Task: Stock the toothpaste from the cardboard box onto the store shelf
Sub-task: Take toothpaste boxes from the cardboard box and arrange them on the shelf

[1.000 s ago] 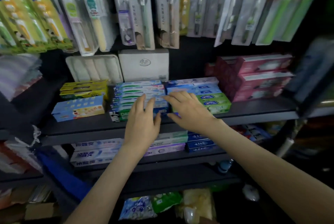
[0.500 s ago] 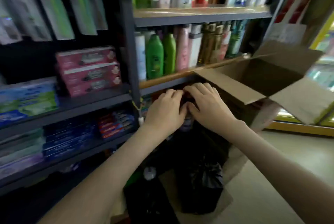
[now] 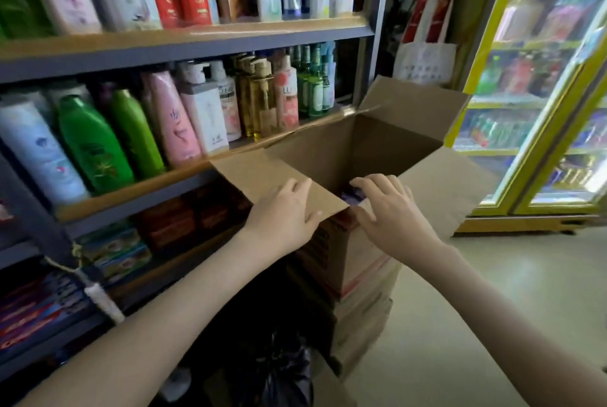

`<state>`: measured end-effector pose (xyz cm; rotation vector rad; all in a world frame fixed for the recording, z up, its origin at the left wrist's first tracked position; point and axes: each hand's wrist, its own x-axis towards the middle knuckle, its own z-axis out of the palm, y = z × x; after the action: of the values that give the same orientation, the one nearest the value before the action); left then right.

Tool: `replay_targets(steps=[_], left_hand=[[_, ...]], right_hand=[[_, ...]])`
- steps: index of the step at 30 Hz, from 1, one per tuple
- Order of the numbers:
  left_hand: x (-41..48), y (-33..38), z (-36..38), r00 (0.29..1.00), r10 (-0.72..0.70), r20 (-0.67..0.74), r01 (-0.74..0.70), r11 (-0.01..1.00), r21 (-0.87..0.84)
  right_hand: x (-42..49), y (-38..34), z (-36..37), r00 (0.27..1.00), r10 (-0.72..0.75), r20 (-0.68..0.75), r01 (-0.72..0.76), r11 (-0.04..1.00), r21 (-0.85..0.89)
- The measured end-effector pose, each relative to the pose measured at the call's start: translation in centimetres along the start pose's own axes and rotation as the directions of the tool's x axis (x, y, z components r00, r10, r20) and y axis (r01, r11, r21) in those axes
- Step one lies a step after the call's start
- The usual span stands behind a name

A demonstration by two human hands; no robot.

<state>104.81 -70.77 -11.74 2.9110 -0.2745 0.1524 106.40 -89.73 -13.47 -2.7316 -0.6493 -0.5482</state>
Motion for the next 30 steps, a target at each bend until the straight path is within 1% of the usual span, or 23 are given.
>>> replay_targets(steps=[4, 9, 12, 17, 22, 24, 26, 30], left_hand=[[8.9, 0.7, 3.0, 0.994, -0.079, 0.071, 0.078, 0.997, 0.027], [16.6, 1.3, 6.1, 0.969, -0.199, 0.144, 0.186, 0.978, 0.097], [20.2, 0.7, 7.0, 0.948, -0.27, 0.169, 0.24, 0.954, 0.178], [24.7, -1.7, 8.5, 0.917, -0.392, 0.078, 0.36, 0.895, 0.261], [26.4, -3.2, 10.0, 0.875, -0.484, 0.017, 0.455, 0.834, 0.312], [27.0, -3.6, 10.0, 0.863, -0.505, -0.006, 0.475, 0.808, 0.35], [27.6, -4.1, 10.0, 0.858, -0.513, -0.028, 0.483, 0.786, 0.387], [28.3, -4.9, 10.1, 0.85, -0.522, -0.073, 0.489, 0.73, 0.479]], right_hand=[[4.6, 6.9, 1.0, 0.997, -0.081, 0.012, 0.081, 0.996, -0.046], [11.5, 13.6, 2.2, 0.976, -0.163, 0.144, 0.178, 0.979, -0.101], [14.7, 16.4, 3.1, 0.957, -0.209, 0.2, 0.23, 0.969, -0.086], [20.2, 20.3, 6.1, 0.912, -0.316, 0.262, 0.331, 0.944, -0.013], [25.9, 21.7, 9.6, 0.843, -0.471, 0.26, 0.471, 0.879, 0.066], [28.0, 21.8, 10.7, 0.809, -0.533, 0.247, 0.527, 0.845, 0.093], [29.8, 21.6, 12.0, 0.782, -0.584, 0.219, 0.563, 0.812, 0.156], [31.9, 21.1, 14.5, 0.748, -0.618, 0.242, 0.588, 0.786, 0.192]])
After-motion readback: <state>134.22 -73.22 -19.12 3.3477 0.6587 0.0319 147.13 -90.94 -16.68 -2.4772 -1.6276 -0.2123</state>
